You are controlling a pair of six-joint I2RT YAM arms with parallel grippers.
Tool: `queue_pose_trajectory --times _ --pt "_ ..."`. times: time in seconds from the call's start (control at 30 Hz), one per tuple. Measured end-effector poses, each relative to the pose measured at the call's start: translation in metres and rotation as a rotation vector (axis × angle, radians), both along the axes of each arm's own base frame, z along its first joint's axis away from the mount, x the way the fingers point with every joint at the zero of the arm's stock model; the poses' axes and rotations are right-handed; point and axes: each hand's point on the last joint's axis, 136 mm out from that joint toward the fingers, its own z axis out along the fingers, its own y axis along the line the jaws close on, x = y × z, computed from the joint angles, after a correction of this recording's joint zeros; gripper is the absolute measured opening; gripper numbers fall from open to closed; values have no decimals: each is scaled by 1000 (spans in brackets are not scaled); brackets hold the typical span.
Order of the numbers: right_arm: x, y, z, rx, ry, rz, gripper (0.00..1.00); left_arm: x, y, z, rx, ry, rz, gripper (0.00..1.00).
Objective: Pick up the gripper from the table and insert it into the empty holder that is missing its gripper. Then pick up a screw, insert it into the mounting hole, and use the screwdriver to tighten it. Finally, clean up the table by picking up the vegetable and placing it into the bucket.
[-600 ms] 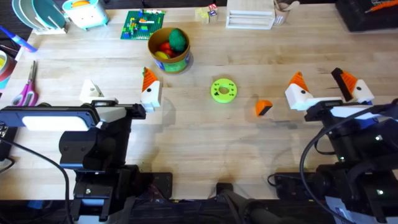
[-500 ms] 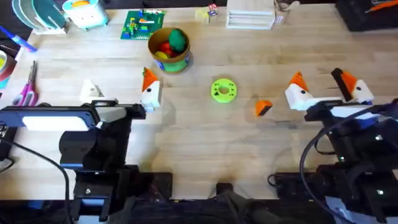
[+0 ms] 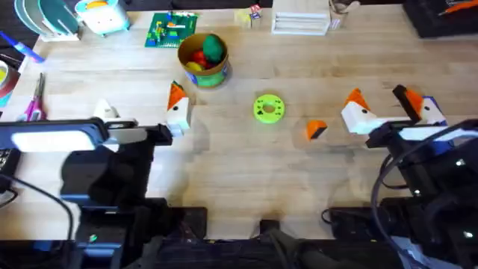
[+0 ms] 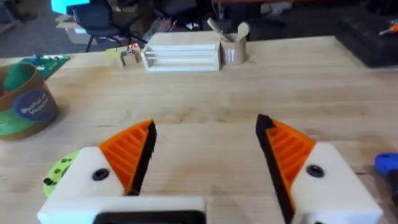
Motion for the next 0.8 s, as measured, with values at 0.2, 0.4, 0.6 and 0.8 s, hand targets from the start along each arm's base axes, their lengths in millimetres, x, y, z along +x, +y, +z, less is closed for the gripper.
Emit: queue_pose_trajectory --times 0.2,0.4,0.6,0.8 --pt "-12 4 42 49 86 18 991 -22 4 60 -29 102 26 991" --pt "-21 13 93 77 197 57 991 -22 4 84 -35 375 34 992" --pt "-10 16 124 88 263 72 991 16 4 98 -33 527 37 993" --pt "-9 16 132 88 255 73 991 30 -3 67 -51 678 7 866"
